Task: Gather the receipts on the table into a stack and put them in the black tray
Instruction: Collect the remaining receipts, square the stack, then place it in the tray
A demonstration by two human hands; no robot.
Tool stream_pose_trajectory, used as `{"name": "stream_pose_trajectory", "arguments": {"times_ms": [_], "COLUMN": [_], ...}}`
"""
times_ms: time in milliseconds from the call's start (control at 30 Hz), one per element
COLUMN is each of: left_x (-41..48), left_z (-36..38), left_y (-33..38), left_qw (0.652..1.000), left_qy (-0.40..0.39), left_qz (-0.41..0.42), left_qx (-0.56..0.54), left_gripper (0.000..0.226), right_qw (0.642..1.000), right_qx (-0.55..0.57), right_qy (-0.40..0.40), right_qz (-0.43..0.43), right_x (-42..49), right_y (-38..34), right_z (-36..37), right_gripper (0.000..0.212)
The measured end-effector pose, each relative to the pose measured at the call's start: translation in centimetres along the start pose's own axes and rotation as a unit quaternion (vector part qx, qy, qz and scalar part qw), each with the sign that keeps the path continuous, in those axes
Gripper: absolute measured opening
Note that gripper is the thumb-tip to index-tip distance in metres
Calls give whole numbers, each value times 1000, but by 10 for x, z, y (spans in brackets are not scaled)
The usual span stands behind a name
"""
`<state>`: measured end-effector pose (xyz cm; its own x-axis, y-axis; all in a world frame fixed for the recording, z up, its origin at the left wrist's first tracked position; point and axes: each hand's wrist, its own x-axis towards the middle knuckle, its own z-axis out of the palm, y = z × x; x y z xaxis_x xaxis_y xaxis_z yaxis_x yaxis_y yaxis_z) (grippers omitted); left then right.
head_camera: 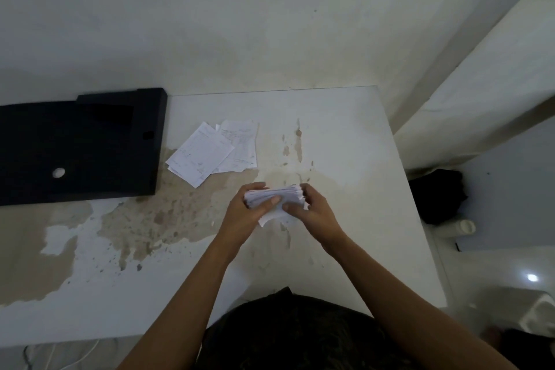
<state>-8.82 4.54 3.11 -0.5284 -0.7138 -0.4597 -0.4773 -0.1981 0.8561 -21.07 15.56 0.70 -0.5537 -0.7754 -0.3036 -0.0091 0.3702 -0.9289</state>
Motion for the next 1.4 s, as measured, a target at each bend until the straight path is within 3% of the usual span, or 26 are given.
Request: {"name": "stream_pose_trajectory", "arguments": {"times_ms": [67,200,367,500,567,667,767,833,933,1067,1233,1333,1400], "left_x": [2,-4,-2,1,-1,-8,-5,0,10,26,62,100,125], "left_z": [4,16,34,30,24,18,11,4,-10,-38,-99,-137,-159], "left_y": [-8,-5,2,4,-3,-23,-39,-39,-35,-38,-30,-26,-25], "left_qw": [998,985,962,939,960,993,984,984,987,991,994,994,992], "left_qy": [34,109,205,173,128,77,94,115,99,9,53,59,22], "left_qz": [-33,-41,-54,-31,13,85,120,103,67,8,-43,-19,-7], "left_qx": [-42,-129,-173,-295,-249,-41,93,88,104,130,85,91,124], "left_gripper": [87,40,42,56,56,52,36,21,26,29,40,45,48], "right_qw": [1000,997,994,993,991,988,996,999,994,984,978,986,989], "right_qx": [18,50,56,60,66,76,48,-1,-68,-84,3,-19,-51], "right_qy": [9,28,75,89,93,87,49,-7,-52,-61,-10,31,48], "right_qz": [14,44,51,56,73,98,60,32,64,144,209,164,132], "right_x": [-5,-9,-2,6,9,10,6,5,4,15,60,99,128], "right_y": [4,-3,-9,-10,-11,-10,-6,2,13,7,-27,-52,-59], "right_z": [3,13,24,29,28,27,24,20,19,30,51,65,78], "right_gripper": [21,31,33,35,38,40,51,58,66,37,40,34,42]}}
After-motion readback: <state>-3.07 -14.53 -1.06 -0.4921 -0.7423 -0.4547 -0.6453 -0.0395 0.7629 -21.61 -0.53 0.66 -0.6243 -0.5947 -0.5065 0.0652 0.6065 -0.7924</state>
